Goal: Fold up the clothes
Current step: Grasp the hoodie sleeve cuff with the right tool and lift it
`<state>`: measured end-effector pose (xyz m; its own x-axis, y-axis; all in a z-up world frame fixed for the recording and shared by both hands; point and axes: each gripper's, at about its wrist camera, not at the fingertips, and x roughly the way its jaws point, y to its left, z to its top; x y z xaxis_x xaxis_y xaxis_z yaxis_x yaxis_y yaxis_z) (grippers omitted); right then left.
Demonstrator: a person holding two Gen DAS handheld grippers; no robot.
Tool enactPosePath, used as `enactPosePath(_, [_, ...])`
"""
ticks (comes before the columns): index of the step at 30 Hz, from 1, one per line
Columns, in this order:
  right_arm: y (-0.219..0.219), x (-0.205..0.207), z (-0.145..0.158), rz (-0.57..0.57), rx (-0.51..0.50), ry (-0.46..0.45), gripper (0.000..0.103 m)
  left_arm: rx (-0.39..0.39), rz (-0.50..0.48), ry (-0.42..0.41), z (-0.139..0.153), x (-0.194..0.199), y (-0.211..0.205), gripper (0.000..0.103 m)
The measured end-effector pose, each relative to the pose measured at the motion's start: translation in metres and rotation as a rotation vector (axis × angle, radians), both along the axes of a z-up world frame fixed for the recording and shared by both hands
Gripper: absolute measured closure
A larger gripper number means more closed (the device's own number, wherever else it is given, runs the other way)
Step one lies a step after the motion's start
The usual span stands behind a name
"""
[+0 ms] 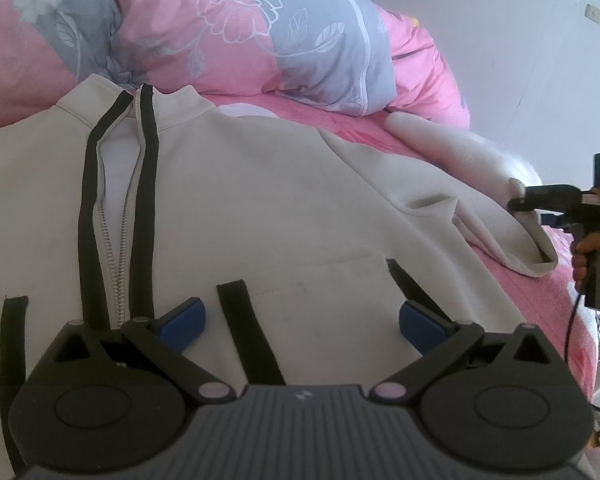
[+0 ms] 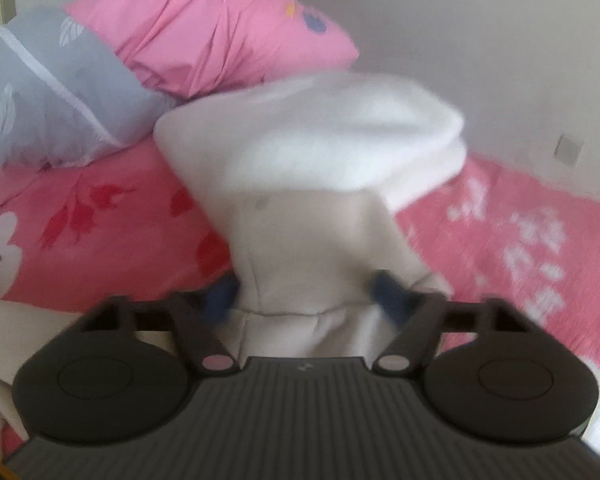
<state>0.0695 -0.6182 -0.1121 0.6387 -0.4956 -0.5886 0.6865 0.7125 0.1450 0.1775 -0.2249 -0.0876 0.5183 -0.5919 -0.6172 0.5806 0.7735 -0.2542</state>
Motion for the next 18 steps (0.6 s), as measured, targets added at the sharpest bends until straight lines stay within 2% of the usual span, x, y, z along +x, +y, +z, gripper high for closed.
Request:
enactPosePath(1, [-0.002, -0.003, 0.001, 0.007, 0.001, -0.016, 0.067, 0.0, 0.0, 0.0, 0.0, 0.0, 0.0, 0.0])
enactPosePath(3, [-0.004, -0.011, 0.009, 0.01, -0.022, -0.032, 0.082, 0.0, 0.0, 0.0, 0.0, 0.0, 0.0, 0.0])
enactPosePath(6, [-0.007, -0.031, 0.034, -0.013, -0.055, -0.119, 0.083, 0.0, 0.0, 0.0, 0.0, 0.0, 0.0, 0.0])
enactPosePath(13, [-0.05, -0.107, 0.093, -0.172, 0.136, -0.606, 0.088, -0.011, 0.001, 0.007, 0.0, 0.001, 0.001, 0.0])
enactPosePath(14, [-0.052, -0.11, 0.098, -0.164, 0.164, -0.646, 0.093, -0.009, 0.001, 0.006, 0.0, 0.001, 0.001, 0.0])
enactPosePath(18, [-0.043, -0.096, 0.123, -0.087, 0.202, -0.695, 0.094, -0.036, 0.01, 0.021, 0.002, 0.002, 0.005, 0.0])
